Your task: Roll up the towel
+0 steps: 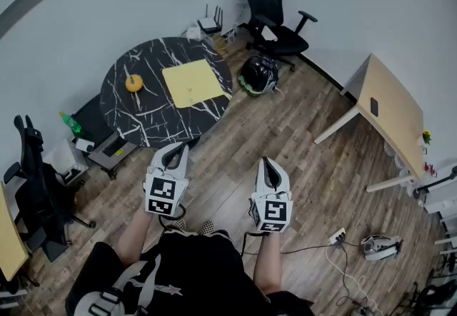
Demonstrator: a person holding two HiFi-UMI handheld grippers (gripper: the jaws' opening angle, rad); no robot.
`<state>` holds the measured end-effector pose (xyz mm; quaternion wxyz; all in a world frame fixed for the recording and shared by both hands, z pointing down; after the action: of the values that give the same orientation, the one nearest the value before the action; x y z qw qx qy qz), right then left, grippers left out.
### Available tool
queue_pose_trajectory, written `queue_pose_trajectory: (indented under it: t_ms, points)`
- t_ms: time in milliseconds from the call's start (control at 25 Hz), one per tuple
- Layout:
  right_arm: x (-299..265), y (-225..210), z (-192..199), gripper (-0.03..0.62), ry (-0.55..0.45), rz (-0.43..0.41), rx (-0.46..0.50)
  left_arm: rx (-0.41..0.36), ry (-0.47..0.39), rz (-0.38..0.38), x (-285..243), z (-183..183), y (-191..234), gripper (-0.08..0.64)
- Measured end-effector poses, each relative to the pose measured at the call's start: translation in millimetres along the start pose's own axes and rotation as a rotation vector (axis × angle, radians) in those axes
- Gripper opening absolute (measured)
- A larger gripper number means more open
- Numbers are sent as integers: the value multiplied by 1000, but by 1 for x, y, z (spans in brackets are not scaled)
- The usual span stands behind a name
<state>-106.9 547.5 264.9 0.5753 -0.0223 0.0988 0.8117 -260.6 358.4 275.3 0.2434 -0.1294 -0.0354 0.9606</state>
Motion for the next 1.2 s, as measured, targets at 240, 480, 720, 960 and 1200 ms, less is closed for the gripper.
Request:
queue_pose_trajectory:
  t_ms: [240,480,720,960,1200]
  points:
    - [1,-9,6,6,-4,-22,0,8,-4,-3,-8,-1,-12,9]
    - [-1,-22,7,6,11,-9,-1,13,-1,9,-21,-5,-24,9]
    - [-23,-39,11,6,22,-6,-3,5,12,20,-54,-5,-26,9]
    - [-67,-63,16,6,19,-18,-3,-2,24,25,-102,-7,-18,9]
    - [-135,-90,20,6,45,-36,-6,11,52,11,-165,-10,3,9]
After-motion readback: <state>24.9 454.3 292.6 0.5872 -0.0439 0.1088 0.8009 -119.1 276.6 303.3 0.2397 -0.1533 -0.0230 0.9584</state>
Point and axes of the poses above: the fingertips, and each gripper's own axes: x backward along the fingers, y to its left, z out of its underside, the point moved 3 cm from there along x, backward along the fingers, and after that the axes turned 8 degrees about -z, right-handed, at the moved point
